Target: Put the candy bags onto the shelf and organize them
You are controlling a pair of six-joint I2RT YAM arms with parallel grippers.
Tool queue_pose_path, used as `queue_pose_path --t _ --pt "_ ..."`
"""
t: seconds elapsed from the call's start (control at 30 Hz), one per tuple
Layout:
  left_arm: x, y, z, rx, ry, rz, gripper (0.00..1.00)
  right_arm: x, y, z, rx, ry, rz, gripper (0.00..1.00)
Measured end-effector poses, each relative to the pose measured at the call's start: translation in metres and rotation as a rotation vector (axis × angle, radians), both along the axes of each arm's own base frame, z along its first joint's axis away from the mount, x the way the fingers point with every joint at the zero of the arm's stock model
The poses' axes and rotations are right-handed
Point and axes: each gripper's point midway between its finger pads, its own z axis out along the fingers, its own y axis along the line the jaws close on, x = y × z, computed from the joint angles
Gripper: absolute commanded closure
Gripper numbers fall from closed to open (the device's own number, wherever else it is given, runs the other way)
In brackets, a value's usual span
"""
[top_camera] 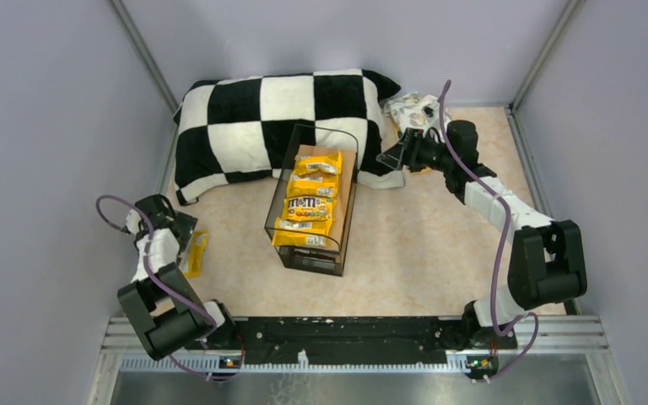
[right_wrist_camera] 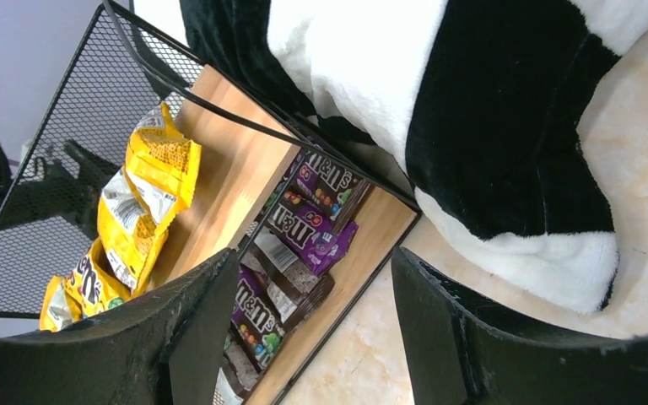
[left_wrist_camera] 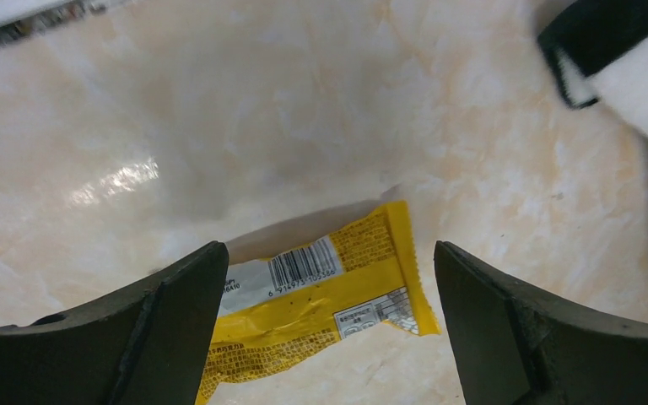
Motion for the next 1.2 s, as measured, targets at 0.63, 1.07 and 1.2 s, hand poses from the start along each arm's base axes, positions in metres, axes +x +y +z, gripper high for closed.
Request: queue_pose_path --t 0.63,1.07,1.2 --pt "-0.02 -0.093 -0.009 -0.315 -0.147 -0.098 0.02 -0.001 0.008 0.005 0.062 -0.006 0.039 0.34" --pt "-0.018 -0.104 -0.001 -0.141 0.043 -0.14 0.02 0.0 0.01 0.002 0.075 0.01 0.045 0.34" --pt "-0.021 -0.097 -0.011 -0.145 0.098 -0.082 0.02 0.0 0.011 0.001 0.075 0.012 0.047 0.34"
